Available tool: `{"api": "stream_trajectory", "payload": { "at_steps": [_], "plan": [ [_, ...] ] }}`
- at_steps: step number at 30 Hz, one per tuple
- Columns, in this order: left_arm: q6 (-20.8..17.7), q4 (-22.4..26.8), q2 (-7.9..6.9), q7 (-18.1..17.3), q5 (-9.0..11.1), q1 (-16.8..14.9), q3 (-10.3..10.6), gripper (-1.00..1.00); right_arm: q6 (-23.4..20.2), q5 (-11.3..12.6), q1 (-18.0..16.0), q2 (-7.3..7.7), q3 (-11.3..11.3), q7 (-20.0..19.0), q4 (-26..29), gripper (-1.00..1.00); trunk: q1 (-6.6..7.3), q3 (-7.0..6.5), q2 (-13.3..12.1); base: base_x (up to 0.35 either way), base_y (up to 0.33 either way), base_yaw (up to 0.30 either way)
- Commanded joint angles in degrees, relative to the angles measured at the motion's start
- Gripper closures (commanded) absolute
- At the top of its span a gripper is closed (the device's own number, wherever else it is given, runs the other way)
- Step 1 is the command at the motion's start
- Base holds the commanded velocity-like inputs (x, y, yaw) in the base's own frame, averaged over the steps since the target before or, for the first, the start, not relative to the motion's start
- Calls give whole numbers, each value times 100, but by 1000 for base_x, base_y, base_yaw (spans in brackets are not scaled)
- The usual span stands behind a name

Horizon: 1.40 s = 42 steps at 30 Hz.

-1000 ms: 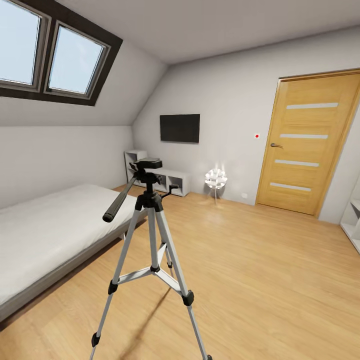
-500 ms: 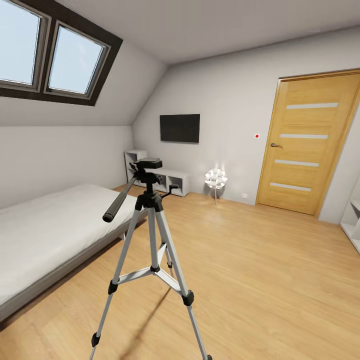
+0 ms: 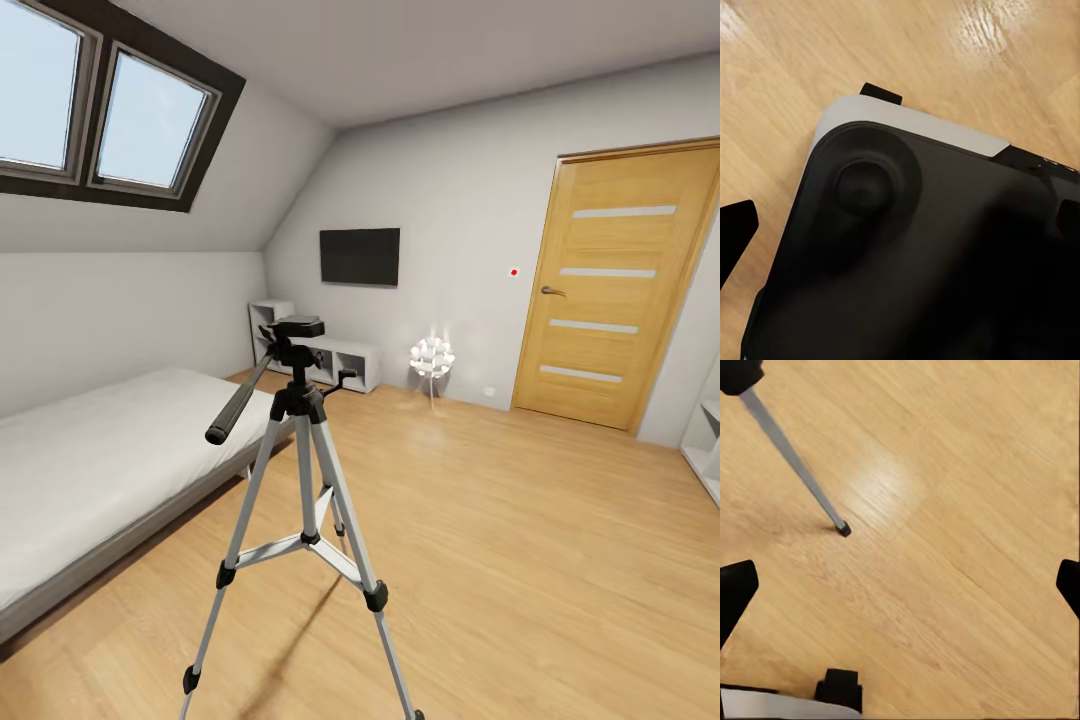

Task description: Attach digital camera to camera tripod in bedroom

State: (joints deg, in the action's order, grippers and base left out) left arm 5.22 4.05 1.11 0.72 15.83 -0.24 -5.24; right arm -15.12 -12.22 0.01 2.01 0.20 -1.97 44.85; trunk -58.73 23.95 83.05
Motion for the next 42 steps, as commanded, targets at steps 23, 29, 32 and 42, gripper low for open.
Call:
{"api": "stream_trajectory", "payload": {
  "at_steps": [23, 29, 32, 42],
  "plan": [
    [14, 0, 3, 7, -8, -2, -47, -100, -2779, -8, 4, -3, 18, -103, 4123, -100, 0, 7, 3, 0, 0, 0],
    [14, 0, 3, 7, -9, -2, -47, -100, -3072, -49, -107, -56, 58, -80, 4435, -100, 0, 7, 3, 0, 0, 0],
    [14, 0, 3, 7, -7, -2, -47, -100, -3109, -68, -195, -71, 105, -66, 4479, -100, 0, 7, 3, 0, 0, 0],
    [14, 0, 3, 7, -1, -2, -47, -100, -3163, -85, -515, -84, 425, -48, 4519, -100, 0, 7, 3, 0, 0, 0]
  ]
}}
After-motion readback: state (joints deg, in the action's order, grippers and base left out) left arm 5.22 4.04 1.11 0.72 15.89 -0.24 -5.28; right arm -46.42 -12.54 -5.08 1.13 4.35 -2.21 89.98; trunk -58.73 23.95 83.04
